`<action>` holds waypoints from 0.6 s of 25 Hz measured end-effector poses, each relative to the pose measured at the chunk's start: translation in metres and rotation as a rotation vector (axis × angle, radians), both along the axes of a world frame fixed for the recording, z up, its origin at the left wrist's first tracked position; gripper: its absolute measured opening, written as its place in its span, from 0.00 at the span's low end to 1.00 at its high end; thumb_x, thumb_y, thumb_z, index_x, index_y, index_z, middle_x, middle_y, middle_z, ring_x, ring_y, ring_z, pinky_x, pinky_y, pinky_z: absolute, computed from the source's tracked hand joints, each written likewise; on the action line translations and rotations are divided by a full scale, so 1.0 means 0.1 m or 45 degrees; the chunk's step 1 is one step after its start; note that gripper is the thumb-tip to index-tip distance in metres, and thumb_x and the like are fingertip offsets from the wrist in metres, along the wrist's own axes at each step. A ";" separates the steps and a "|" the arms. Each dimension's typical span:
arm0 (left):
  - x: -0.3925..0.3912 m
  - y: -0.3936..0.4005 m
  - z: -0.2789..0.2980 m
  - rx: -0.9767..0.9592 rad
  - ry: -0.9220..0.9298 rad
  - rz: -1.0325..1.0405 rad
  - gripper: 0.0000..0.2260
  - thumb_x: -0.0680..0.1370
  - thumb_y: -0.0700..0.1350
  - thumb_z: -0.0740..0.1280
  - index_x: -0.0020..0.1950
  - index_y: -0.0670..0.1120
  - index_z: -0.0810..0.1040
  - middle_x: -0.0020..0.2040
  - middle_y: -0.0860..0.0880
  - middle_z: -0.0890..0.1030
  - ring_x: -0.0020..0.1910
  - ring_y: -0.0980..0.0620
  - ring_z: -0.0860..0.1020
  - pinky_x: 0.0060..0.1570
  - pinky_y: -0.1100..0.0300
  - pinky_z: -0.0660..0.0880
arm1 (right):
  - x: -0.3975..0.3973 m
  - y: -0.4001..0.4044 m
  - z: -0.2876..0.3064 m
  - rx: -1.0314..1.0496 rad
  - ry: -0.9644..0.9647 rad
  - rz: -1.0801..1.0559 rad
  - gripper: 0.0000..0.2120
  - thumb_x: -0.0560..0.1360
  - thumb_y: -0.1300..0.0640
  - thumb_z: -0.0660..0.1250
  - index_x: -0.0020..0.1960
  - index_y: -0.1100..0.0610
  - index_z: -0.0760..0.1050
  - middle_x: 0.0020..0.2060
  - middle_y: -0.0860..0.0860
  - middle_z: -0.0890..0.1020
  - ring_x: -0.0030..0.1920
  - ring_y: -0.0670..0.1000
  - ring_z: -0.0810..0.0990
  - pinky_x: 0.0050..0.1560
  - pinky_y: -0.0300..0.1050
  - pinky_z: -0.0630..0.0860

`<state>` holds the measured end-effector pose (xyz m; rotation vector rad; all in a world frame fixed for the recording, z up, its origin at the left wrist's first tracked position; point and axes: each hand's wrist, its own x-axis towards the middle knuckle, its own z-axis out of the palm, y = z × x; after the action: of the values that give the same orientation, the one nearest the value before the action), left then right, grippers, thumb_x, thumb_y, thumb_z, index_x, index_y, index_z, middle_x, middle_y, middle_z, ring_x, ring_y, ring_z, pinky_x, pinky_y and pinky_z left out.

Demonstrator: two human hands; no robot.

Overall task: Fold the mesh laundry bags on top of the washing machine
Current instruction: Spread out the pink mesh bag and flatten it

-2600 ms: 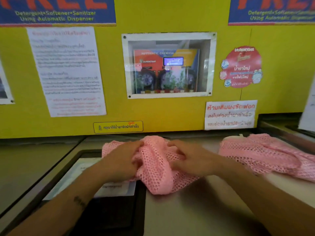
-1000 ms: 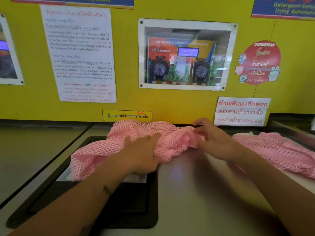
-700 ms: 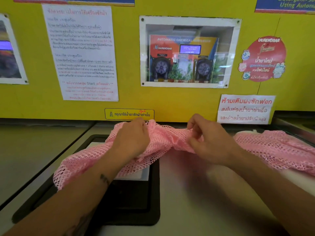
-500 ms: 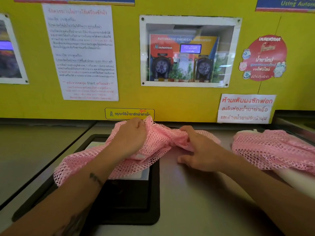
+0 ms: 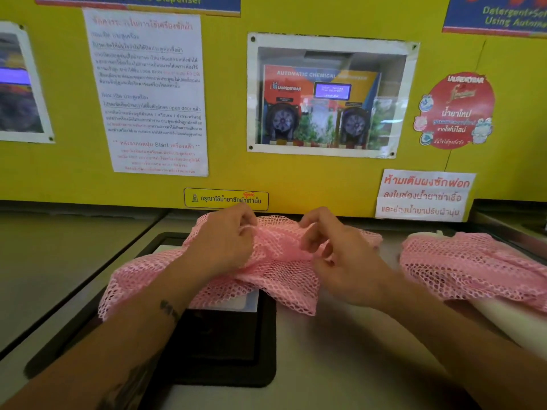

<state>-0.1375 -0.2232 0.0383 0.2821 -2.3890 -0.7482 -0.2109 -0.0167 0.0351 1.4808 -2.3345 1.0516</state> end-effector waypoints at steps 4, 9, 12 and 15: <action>0.00 -0.17 -0.02 -0.110 -0.022 0.083 0.10 0.76 0.39 0.64 0.40 0.55 0.73 0.43 0.51 0.76 0.42 0.50 0.76 0.42 0.53 0.74 | 0.14 -0.14 -0.08 0.381 -0.168 0.163 0.27 0.71 0.65 0.68 0.64 0.45 0.64 0.47 0.47 0.83 0.47 0.44 0.80 0.46 0.43 0.78; 0.16 -0.48 0.13 -0.286 -0.027 0.359 0.11 0.74 0.36 0.64 0.42 0.52 0.80 0.45 0.48 0.71 0.45 0.45 0.74 0.45 0.51 0.74 | -0.20 0.25 0.24 0.671 -0.151 -0.112 0.19 0.68 0.69 0.65 0.51 0.48 0.72 0.37 0.45 0.80 0.35 0.41 0.76 0.34 0.40 0.72; 0.25 -0.56 0.19 -0.276 -0.039 0.507 0.08 0.72 0.37 0.67 0.43 0.49 0.82 0.41 0.49 0.71 0.43 0.46 0.72 0.45 0.51 0.74 | -0.46 0.66 0.42 0.619 -0.271 -0.392 0.13 0.71 0.67 0.62 0.50 0.52 0.75 0.39 0.49 0.80 0.34 0.44 0.76 0.31 0.38 0.70; 0.31 -0.54 0.26 -0.252 -0.199 0.587 0.08 0.70 0.39 0.66 0.41 0.49 0.84 0.44 0.47 0.77 0.44 0.42 0.75 0.48 0.48 0.76 | -0.73 0.84 0.41 0.301 -0.241 -0.632 0.03 0.74 0.60 0.65 0.45 0.53 0.76 0.43 0.54 0.81 0.41 0.53 0.79 0.40 0.48 0.73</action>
<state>-0.1061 -0.2768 0.0648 0.7974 -2.3847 -0.2831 -0.2837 0.0668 0.0757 0.8044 -2.8280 0.8309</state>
